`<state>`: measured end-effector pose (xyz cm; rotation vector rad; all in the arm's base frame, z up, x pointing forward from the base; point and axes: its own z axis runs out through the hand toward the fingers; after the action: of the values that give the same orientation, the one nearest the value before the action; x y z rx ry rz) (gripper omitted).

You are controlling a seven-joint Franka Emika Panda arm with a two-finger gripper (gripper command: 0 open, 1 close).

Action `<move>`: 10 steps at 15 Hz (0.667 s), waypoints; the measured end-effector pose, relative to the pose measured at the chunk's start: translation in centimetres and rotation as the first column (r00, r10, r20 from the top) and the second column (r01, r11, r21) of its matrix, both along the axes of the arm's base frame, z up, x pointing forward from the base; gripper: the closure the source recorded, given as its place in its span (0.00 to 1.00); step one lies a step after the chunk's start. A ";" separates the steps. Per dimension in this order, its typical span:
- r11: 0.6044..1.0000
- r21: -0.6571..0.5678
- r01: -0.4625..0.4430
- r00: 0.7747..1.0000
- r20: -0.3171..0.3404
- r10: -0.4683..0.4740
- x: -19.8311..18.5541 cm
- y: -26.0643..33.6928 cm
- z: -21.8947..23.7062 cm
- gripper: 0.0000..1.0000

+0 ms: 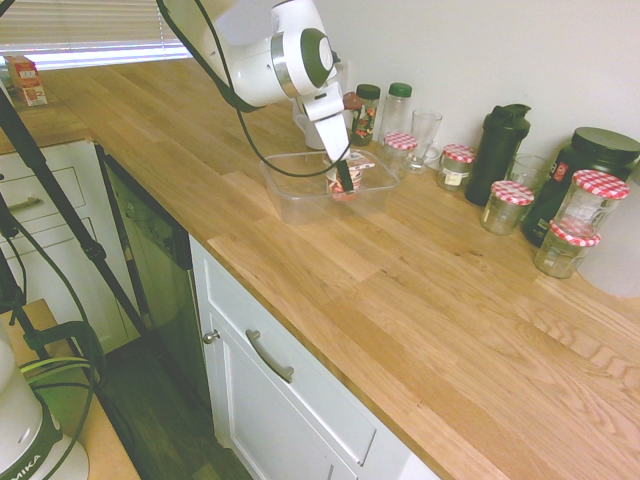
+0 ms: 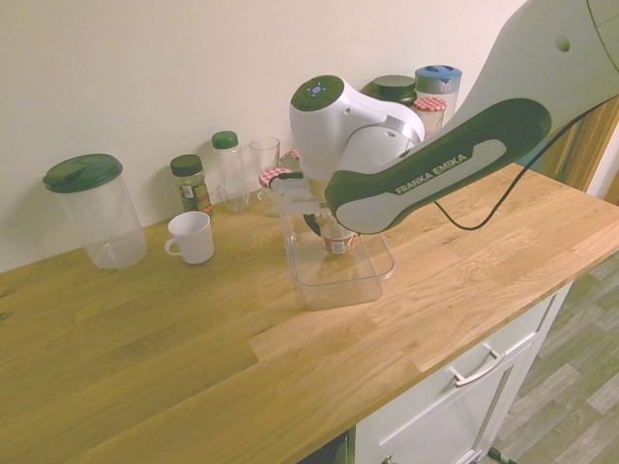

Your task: Put the cereal into the container

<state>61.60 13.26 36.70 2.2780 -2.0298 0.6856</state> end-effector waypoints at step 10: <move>0.995 0.089 -0.035 0.997 -0.060 0.040 -0.1 0.2 -0.2 0.00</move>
<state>61.53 13.45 36.52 2.3586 -2.0339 0.5314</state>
